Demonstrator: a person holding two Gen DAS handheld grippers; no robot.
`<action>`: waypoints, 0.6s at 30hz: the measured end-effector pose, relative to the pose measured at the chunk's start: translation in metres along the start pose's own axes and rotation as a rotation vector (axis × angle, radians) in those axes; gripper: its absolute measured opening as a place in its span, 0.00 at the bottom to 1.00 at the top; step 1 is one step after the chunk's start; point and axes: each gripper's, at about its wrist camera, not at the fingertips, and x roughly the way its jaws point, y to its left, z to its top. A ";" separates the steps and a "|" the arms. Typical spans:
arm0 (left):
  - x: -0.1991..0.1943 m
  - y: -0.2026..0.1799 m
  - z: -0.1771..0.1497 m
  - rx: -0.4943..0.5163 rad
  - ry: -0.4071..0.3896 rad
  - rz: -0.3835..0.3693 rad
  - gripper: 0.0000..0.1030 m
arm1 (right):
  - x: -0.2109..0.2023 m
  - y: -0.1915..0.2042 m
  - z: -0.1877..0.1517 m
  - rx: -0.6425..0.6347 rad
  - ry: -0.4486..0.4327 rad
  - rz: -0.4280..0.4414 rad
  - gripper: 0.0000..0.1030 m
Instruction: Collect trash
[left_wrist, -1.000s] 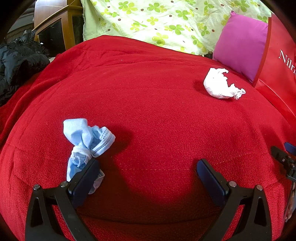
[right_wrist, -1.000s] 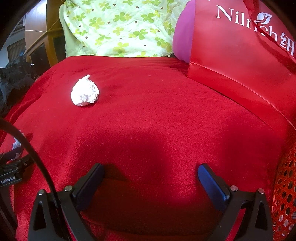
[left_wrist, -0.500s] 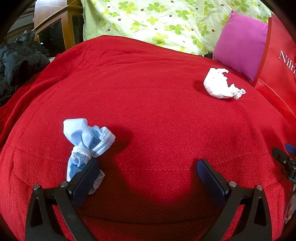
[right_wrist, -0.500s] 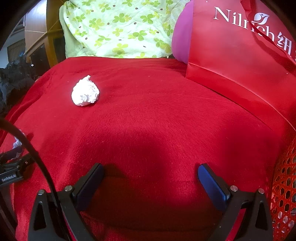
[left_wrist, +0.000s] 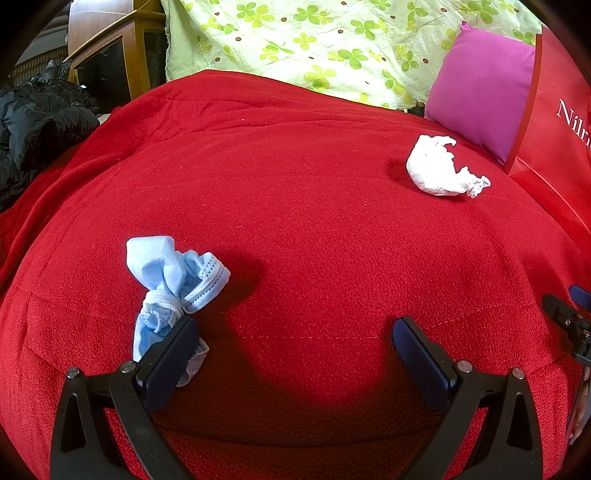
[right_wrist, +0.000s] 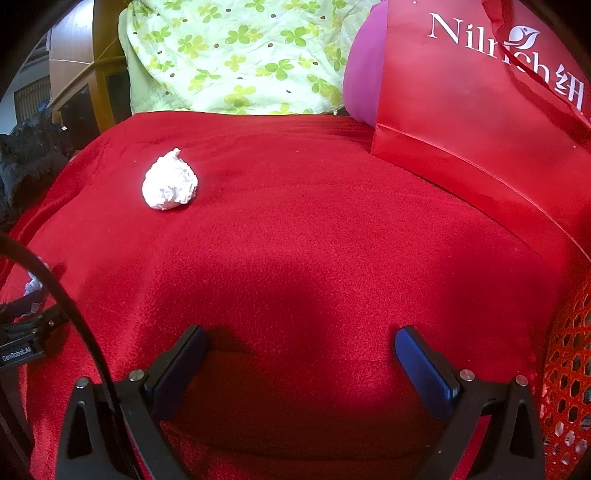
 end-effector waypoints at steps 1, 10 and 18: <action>0.000 0.000 0.000 0.000 0.000 0.000 1.00 | 0.001 0.001 0.001 -0.003 0.002 -0.002 1.00; 0.000 -0.001 0.000 0.000 0.000 0.000 1.00 | 0.001 0.000 0.002 0.000 0.002 0.003 1.00; 0.000 0.000 0.000 0.000 0.000 0.000 1.00 | 0.001 0.000 0.001 -0.001 0.002 0.002 1.00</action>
